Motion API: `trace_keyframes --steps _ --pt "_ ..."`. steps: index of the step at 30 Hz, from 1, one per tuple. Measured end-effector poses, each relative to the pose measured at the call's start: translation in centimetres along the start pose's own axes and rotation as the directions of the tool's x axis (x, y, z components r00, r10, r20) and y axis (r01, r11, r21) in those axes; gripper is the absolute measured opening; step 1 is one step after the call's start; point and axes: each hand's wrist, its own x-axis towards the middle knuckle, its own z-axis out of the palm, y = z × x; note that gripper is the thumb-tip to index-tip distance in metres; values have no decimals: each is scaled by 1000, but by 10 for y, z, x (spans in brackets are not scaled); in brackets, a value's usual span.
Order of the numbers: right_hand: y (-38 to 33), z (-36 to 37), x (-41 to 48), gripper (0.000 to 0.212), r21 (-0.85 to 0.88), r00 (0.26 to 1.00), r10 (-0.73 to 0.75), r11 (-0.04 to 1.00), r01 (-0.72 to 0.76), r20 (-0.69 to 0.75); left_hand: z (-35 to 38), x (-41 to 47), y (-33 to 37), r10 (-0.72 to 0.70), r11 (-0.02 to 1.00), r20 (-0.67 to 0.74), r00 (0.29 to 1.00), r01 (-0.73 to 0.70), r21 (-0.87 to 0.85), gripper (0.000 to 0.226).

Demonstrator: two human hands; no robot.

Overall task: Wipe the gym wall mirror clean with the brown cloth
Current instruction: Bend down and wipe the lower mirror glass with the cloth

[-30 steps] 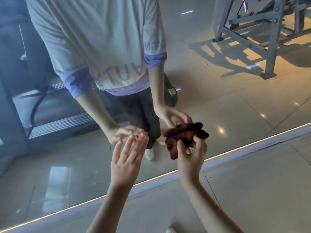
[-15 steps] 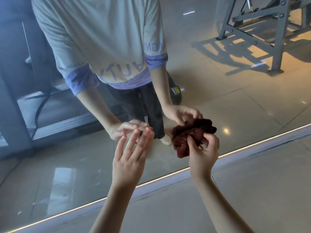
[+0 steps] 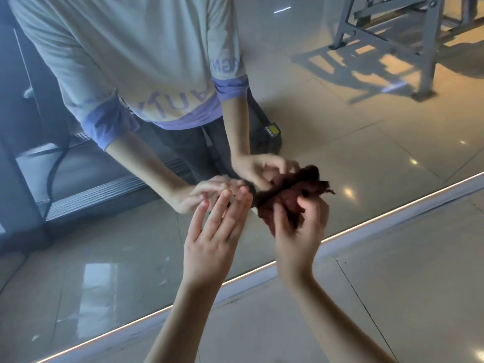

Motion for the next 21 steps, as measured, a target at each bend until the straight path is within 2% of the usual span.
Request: trace_keyframes --steps 3,6,8,10,11,15,17,18,19,21 --pt "1 2 -8 28 -12 990 -115 993 117 82 2 -9 -2 4 1000 13 1000 -4 1 63" --pt "13 -8 10 19 -29 992 -126 991 127 31 2 -15 -3 5 1000 21 1000 -5 -6 63" --pt "21 -12 16 14 26 998 43 999 -42 -46 3 -15 -1 -6 1000 10 1000 6 -3 64" --pt "23 -9 10 23 73 965 240 970 -233 -109 6 -14 5 -41 999 -5 999 41 -7 65" --pt "25 -6 2 26 49 965 239 971 -235 -103 7 -14 9 -65 998 -13 998 64 -12 66" --pt "23 -2 -20 16 57 991 -26 998 18 135 16 -21 21 -65 997 -15 998 65 -36 70" --pt "31 -6 -8 21 -16 989 -111 993 113 102 23 -27 23 -45 999 -7 999 45 -30 75" --pt "38 -10 -1 24 -43 996 -75 996 77 47 26 -30 23 -37 999 -6 999 37 -18 76" --pt "44 -13 7 28 -50 999 30 998 -31 -23 29 -32 22 -28 1000 -7 1000 28 -8 76" --pt "55 -16 11 31 -18 960 260 964 -264 -108 35 -36 22 -9 1000 -16 1000 9 -2 69"
